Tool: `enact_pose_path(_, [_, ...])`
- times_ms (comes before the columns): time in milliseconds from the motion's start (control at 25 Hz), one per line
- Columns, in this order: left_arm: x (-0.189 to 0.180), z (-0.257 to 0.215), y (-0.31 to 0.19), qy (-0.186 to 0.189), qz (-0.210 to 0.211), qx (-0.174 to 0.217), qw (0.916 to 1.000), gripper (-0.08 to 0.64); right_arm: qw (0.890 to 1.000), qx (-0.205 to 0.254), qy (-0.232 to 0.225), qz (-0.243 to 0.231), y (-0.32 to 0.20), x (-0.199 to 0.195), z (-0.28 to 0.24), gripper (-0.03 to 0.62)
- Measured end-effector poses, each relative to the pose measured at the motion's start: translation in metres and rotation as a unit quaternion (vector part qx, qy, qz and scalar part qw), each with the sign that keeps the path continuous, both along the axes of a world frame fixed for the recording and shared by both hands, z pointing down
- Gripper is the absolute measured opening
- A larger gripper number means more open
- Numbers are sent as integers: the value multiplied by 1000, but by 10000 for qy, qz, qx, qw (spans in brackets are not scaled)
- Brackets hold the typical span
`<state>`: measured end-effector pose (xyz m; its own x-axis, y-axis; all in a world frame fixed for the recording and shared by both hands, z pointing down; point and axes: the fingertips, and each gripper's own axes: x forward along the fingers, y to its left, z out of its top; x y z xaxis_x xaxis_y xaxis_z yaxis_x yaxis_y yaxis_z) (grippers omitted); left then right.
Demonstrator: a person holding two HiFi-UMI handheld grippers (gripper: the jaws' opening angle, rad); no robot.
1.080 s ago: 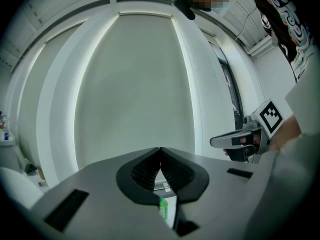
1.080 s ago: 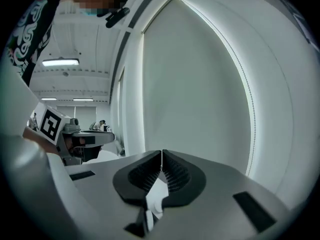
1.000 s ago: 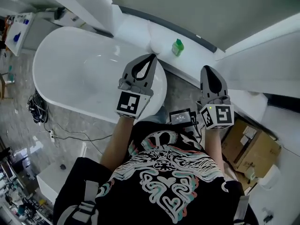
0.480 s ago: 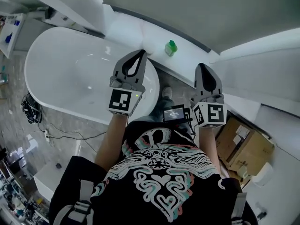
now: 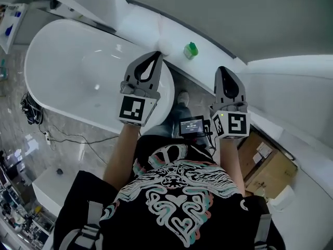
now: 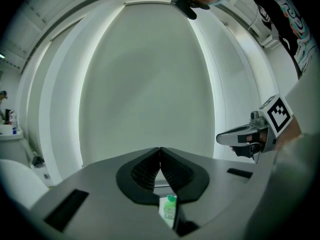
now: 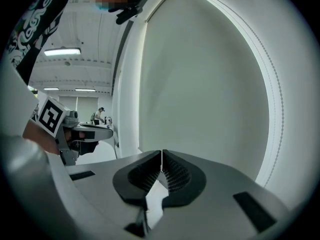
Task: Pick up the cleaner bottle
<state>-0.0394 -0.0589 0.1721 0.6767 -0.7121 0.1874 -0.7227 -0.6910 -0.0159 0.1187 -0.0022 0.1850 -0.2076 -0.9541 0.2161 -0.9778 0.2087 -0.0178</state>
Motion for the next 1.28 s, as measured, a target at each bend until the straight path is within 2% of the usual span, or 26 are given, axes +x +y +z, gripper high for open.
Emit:
enact_pose_path(240, [-13, 26, -15, 86, -366, -42, 9993, 15, 9999, -146, 55, -52, -15, -3, 21, 29])
enact_pose_path(400, [-8, 66, -11, -324, -245, -525, 9978, 15, 9993, -285, 174, -176, -21, -2, 43, 29])
enact_pose_path(800, [1, 142, -11, -488, -118, -889, 9948, 15, 9970, -631, 301, -324, -25, 2, 115, 29])
enact_pose_path(920, [-1, 158, -7, -457, -96, -896, 9949, 15, 9969, -670, 312, -265, -22, 2, 132, 29])
enact_pose_path(1040, [2, 165, -7, -174, -160, -686, 9974, 15, 9969, -676, 328, -247, -20, 3, 146, 29])
enact_pose_path(1280, [9, 196, 0, -401, 62, -686, 9968, 15, 9967, -672, 377, -259, -23, 4, 175, 29])
